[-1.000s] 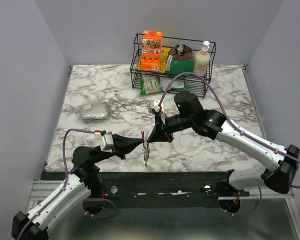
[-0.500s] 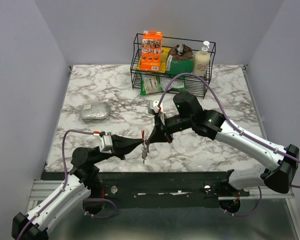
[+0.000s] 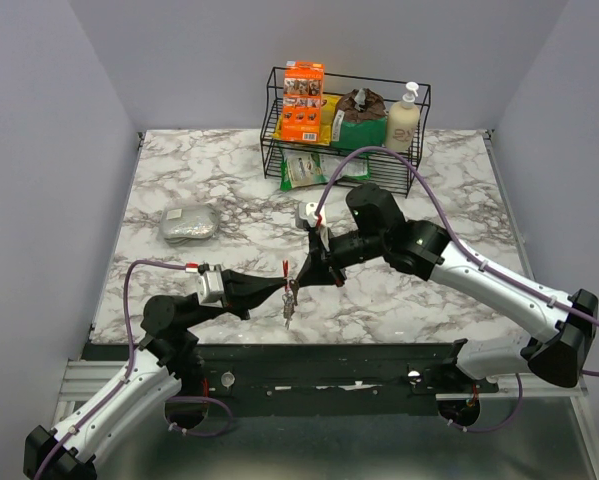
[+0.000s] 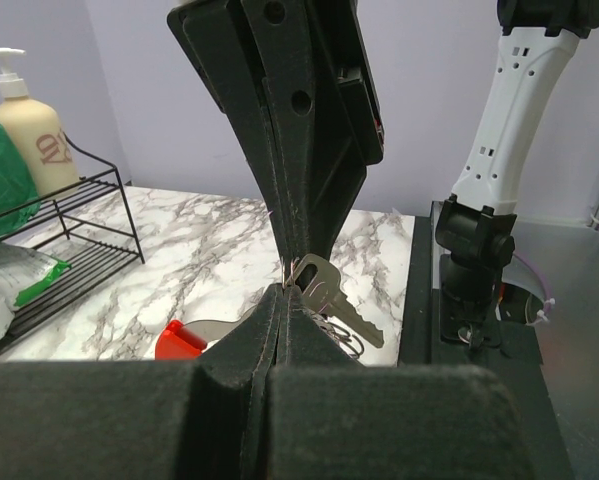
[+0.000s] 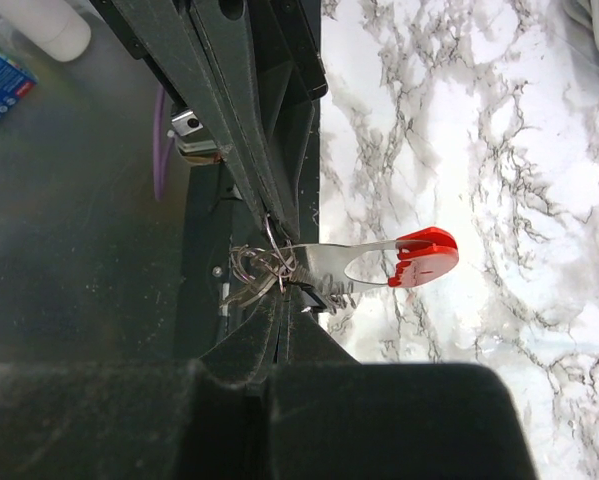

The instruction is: Put the keys on the keyring

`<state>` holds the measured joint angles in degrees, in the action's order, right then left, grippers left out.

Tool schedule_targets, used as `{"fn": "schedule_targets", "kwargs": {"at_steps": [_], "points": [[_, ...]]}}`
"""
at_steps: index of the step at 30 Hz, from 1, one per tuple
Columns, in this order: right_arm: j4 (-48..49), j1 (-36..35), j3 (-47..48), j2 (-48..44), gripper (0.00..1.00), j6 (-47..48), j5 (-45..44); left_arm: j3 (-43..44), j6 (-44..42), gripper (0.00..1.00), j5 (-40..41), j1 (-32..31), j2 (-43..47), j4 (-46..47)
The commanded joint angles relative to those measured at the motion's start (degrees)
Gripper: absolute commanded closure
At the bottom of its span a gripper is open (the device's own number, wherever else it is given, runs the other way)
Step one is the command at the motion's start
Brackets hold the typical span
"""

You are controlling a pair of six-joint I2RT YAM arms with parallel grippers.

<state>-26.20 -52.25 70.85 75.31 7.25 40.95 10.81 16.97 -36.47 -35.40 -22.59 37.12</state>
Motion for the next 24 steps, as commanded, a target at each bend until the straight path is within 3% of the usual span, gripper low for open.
{"fn": "schedule_targets", "kwargs": {"at_steps": [1,24], "points": [[-0.7,-0.3,-1.2,-1.7,0.99,1.5,-3.2,0.4,0.2,1.00,-1.1,-0.5,0.7,3.0],[-2.5,-0.3,-1.4,-1.0,0.96,5.0,-0.6,1.3,0.8,1.00,-3.1,-0.6,0.4,3.8]]}}
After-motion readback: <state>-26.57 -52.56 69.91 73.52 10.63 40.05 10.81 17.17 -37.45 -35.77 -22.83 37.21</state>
